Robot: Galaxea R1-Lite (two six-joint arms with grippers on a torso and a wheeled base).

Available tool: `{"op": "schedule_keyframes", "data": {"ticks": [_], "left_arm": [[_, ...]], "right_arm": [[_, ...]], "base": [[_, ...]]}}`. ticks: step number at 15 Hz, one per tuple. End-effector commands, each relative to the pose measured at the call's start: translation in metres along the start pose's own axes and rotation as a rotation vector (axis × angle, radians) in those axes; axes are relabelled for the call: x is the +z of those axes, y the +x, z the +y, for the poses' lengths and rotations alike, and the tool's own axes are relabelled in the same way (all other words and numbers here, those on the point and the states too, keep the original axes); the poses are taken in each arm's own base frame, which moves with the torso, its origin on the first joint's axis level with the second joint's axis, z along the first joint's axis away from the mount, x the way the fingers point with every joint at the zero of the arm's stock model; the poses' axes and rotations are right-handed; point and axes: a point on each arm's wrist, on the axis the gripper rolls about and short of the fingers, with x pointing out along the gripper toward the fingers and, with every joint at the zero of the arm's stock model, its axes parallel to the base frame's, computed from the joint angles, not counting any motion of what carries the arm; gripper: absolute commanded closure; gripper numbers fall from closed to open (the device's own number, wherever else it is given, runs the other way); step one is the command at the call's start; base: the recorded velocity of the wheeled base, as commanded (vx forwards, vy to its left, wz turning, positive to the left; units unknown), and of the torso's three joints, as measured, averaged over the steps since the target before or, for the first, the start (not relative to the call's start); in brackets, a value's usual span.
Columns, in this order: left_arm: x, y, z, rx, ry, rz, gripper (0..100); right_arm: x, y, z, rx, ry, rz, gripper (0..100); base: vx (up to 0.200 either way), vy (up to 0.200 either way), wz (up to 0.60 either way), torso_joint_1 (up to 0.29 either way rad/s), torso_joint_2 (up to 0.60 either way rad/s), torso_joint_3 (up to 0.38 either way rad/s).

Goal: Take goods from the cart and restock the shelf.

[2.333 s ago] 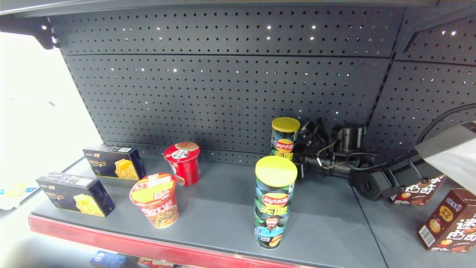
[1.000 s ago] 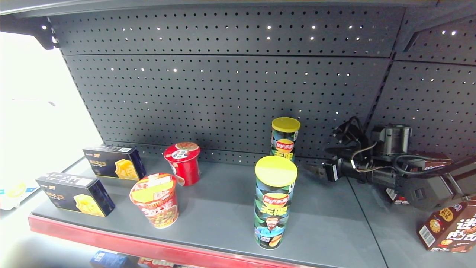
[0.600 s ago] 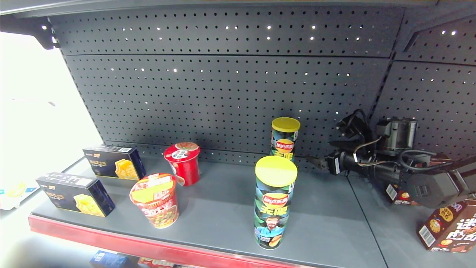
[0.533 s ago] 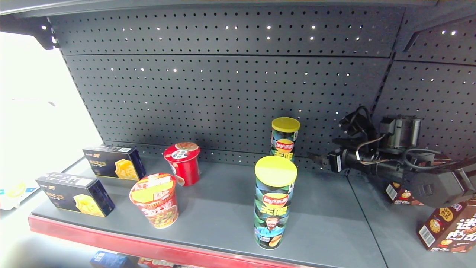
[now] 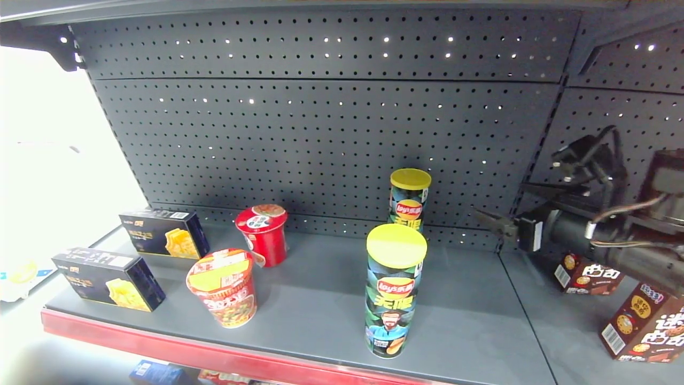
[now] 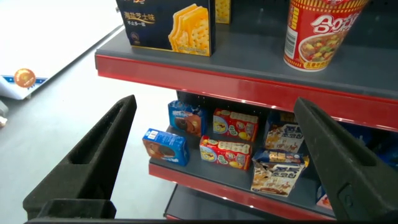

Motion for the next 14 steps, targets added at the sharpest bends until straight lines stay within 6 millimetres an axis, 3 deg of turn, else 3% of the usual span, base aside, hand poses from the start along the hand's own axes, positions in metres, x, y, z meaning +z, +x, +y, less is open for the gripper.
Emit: {"op": "schedule_keyframes", "data": {"ticks": [1, 5, 7, 11, 14], "left_arm": [[0.0, 0.0, 0.0, 0.0, 0.0, 0.002, 0], [0.0, 0.0, 0.0, 0.0, 0.0, 0.002, 0], [0.0, 0.0, 0.0, 0.001, 0.0, 0.002, 0], [0.0, 0.0, 0.0, 0.001, 0.0, 0.002, 0], [0.0, 0.0, 0.0, 0.001, 0.0, 0.002, 0]], "right_arm": [[0.01, -0.09, 0.005, -0.024, -0.011, -0.134, 0], [-0.019, -0.172, 0.009, -0.131, -0.019, -0.183, 0], [-0.052, -0.207, 0.016, -0.266, -0.012, -0.114, 0], [-0.103, -0.246, 0.042, -0.514, 0.026, -0.002, 0], [-0.123, -0.26, 0.052, -0.619, 0.128, -0.012, 0]], "base": [[0.0, 0.0, 0.0, 0.0, 0.0, 0.0], [0.0, 0.0, 0.0, 0.0, 0.0, 0.0], [0.0, 0.0, 0.0, 0.0, 0.0, 0.0], [0.0, 0.0, 0.0, 0.0, 0.0, 0.0], [0.0, 0.0, 0.0, 0.0, 0.0, 0.0]]}}
